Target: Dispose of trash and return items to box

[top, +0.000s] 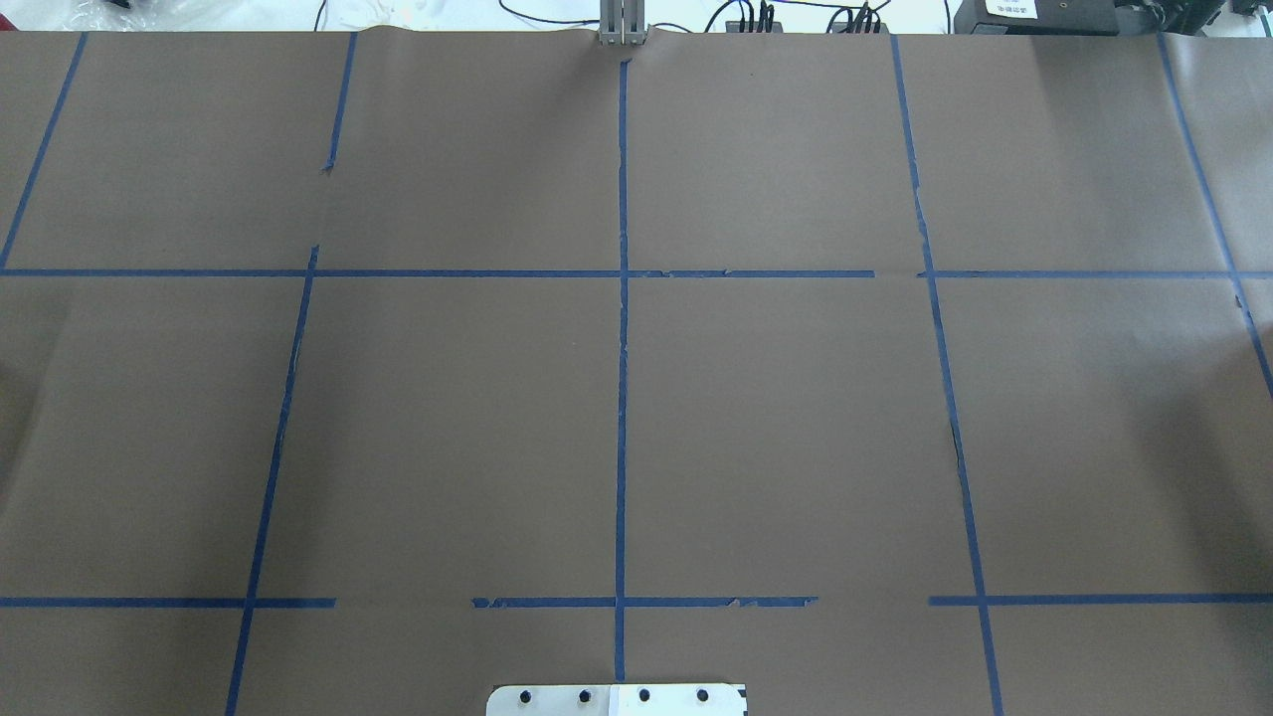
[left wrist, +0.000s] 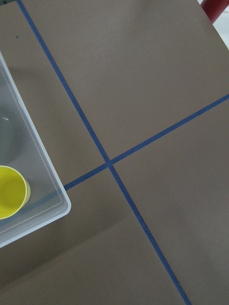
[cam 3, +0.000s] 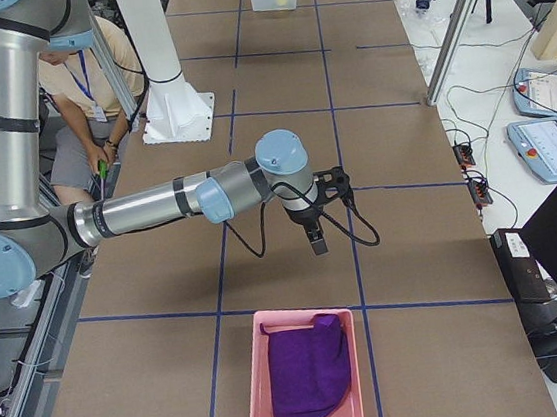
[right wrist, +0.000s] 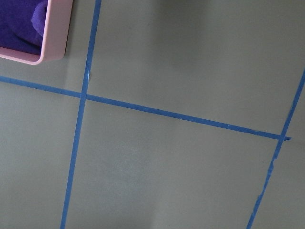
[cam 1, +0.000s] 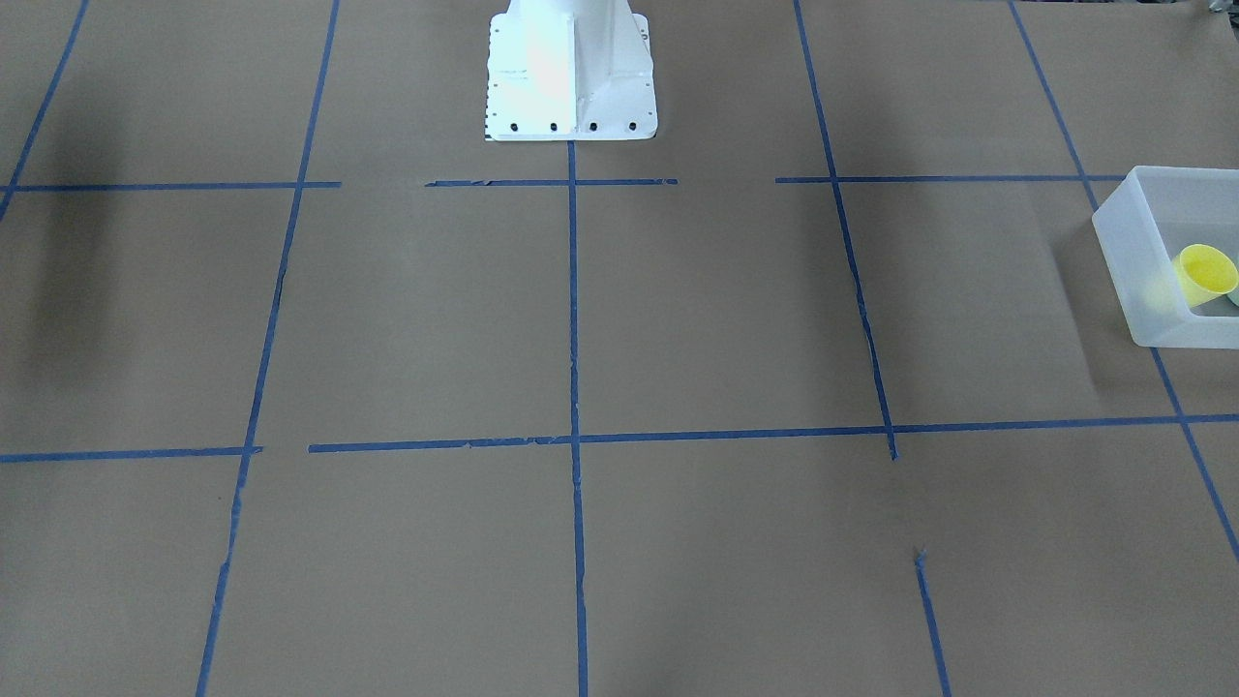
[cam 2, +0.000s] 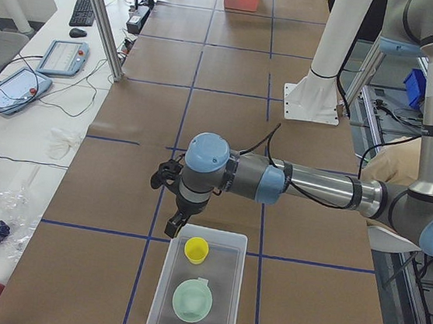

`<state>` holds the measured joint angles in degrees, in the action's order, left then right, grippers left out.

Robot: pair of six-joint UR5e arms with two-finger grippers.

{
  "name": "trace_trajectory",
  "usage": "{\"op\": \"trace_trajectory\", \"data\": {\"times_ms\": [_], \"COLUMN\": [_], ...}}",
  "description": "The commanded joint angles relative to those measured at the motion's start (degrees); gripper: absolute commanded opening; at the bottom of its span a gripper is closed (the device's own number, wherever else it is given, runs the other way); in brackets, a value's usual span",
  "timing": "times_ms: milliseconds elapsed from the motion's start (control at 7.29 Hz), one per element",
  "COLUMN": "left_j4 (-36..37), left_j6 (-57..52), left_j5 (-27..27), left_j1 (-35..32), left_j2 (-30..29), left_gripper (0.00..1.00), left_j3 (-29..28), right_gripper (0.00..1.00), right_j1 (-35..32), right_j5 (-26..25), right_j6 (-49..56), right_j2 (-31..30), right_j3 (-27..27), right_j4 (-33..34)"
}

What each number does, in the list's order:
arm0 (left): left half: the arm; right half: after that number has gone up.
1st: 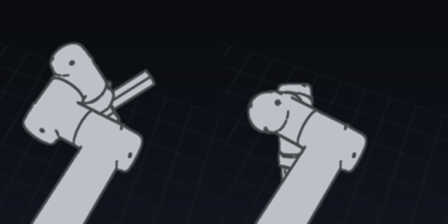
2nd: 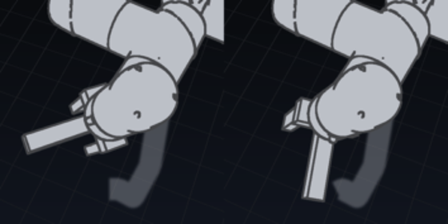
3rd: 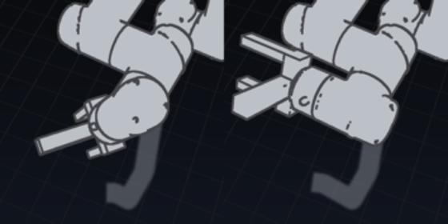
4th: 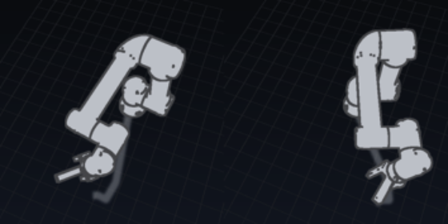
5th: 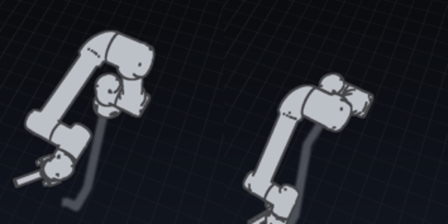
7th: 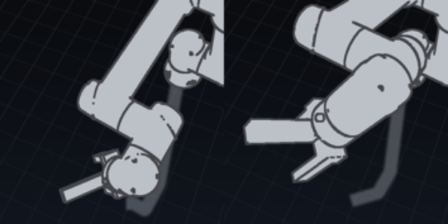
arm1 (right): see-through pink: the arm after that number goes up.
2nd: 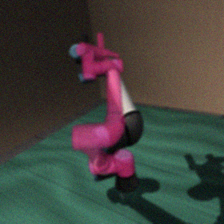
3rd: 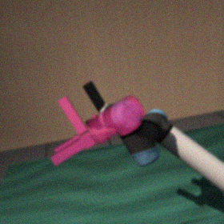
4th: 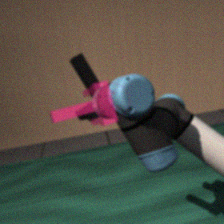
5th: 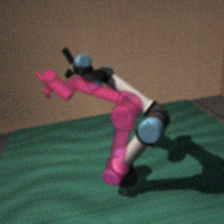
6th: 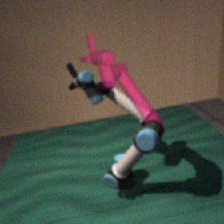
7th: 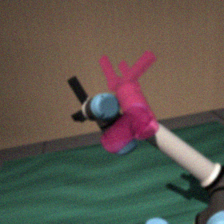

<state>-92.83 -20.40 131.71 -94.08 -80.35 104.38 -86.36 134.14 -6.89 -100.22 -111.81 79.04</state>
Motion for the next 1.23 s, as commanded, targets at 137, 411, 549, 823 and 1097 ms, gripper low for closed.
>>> {"op": "trace_trajectory", "data": {"times_ms": [137,411,549,823,1097], "left_j4": [2.7,3.7,3.7,4.2,4.3], "left_j6": [6.0,9.1,9.5,9.1,9.1], "left_j5": [1.4,1.4,1.4,1.4,1.0], "left_j1": [0.0,0.0,0.0,-0.2,-0.2], "left_j2": [3.2,3.3,3.4,3.4,3.4], "left_gripper": [1.0,1.0,1.0,1.0,1.0], "left_j3": [-2.4,-0.4,0.9,3.6,2.9], "right_gripper": [1.0,1.0,1.0,1.0,1.0], "right_j1": [1.7,2.2,1.3,-0.2,-3.7], "right_j5": [-0.2,-0.1,0.3,0.2,0.2], "right_j6": [0.6,0.8,1.3,2.8,2.8], "right_j2": [-1.2,-2.1,-2.0,-4.0,-4.4], "right_j3": [-0.3,-0.8,-2.7,-3.9,-3.3], "right_j4": [0.4,5.8,10.6,16.3,16.7]}}
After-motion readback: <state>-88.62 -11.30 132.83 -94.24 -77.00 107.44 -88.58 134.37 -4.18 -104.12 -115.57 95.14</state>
